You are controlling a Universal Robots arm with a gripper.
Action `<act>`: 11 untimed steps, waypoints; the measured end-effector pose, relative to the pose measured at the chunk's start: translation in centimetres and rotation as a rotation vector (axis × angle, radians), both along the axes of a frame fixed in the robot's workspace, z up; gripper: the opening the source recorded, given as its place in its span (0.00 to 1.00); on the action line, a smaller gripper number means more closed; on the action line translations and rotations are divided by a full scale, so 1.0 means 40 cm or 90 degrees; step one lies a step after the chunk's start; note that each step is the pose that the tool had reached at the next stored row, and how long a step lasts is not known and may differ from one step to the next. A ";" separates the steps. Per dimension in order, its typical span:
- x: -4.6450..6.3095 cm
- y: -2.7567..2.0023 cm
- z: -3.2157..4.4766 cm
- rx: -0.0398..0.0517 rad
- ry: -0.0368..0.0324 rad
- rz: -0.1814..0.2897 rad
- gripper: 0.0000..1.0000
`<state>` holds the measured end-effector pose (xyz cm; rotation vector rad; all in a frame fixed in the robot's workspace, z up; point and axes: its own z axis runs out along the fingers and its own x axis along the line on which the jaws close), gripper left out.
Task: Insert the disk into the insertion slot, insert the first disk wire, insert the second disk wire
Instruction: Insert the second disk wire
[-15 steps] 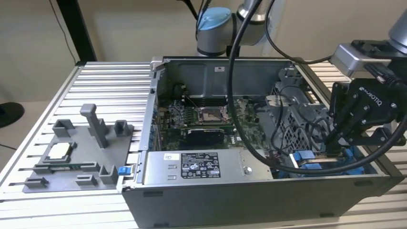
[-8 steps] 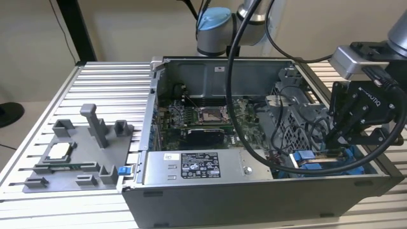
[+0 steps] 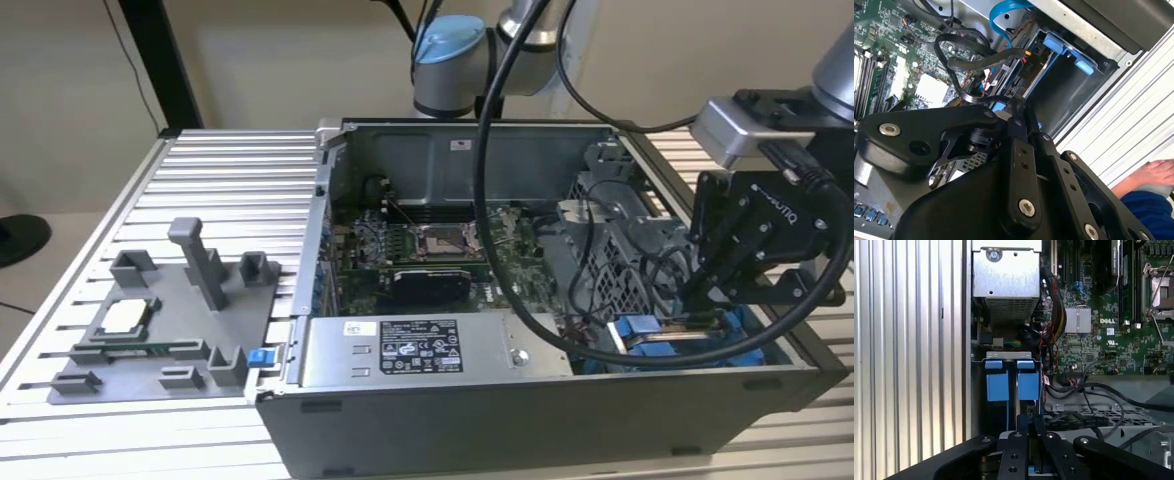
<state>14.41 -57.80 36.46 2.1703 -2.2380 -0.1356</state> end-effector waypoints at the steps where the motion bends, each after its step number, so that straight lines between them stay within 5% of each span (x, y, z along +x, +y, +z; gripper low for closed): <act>1: 0.000 0.000 -0.001 0.0000 0.0000 0.000 0.00; 6: 0.000 0.000 -0.008 0.0028 -0.0002 0.000 0.00; 11: 0.000 0.000 -0.016 0.0197 -0.0012 -0.001 0.00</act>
